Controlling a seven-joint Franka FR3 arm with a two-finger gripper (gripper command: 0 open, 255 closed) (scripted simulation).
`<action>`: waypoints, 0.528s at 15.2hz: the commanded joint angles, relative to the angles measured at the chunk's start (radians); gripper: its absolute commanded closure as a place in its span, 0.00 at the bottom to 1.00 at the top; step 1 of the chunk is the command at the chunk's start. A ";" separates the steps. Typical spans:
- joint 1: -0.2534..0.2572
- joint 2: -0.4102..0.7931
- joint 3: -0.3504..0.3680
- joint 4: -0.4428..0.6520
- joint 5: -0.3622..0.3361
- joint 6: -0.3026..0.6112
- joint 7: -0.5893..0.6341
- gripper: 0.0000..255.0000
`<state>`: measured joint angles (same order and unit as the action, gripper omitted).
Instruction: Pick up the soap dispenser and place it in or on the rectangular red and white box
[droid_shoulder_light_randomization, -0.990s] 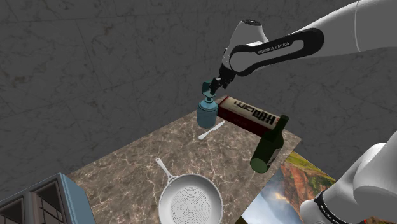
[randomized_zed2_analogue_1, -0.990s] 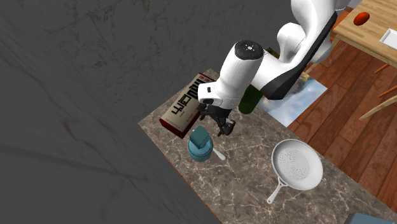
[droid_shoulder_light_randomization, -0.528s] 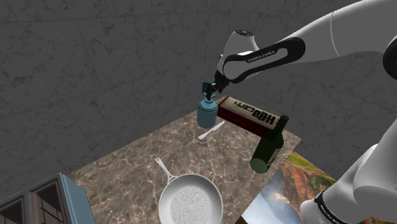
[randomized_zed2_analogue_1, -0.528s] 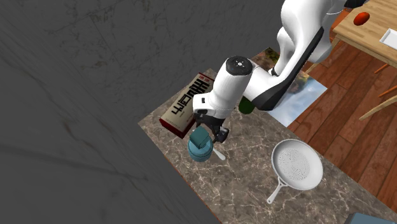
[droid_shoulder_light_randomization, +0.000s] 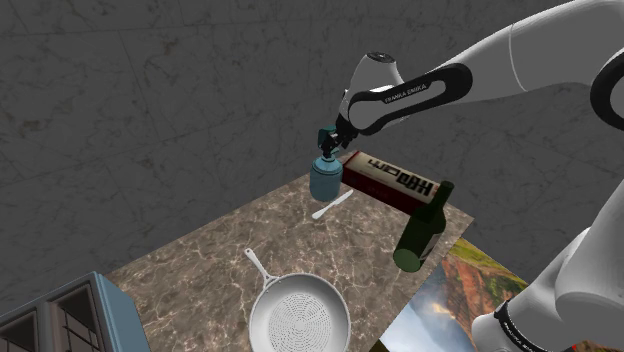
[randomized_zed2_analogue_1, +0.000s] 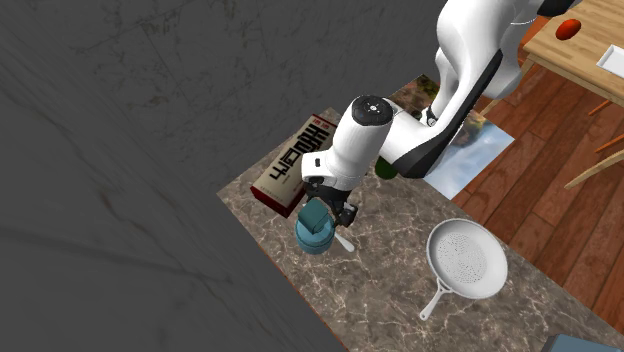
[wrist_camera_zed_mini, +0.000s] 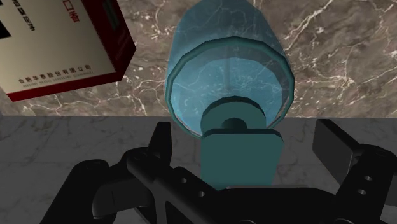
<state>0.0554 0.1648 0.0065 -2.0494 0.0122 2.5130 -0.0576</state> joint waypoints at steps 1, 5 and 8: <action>0.000 0.000 0.000 0.000 0.000 0.000 0.000 0.00; 0.000 0.000 0.000 0.000 0.000 0.000 0.000 1.00; 0.000 0.000 0.000 0.000 0.000 0.000 0.000 1.00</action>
<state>0.0555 0.1641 0.0064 -2.0495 0.0120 2.5129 -0.0573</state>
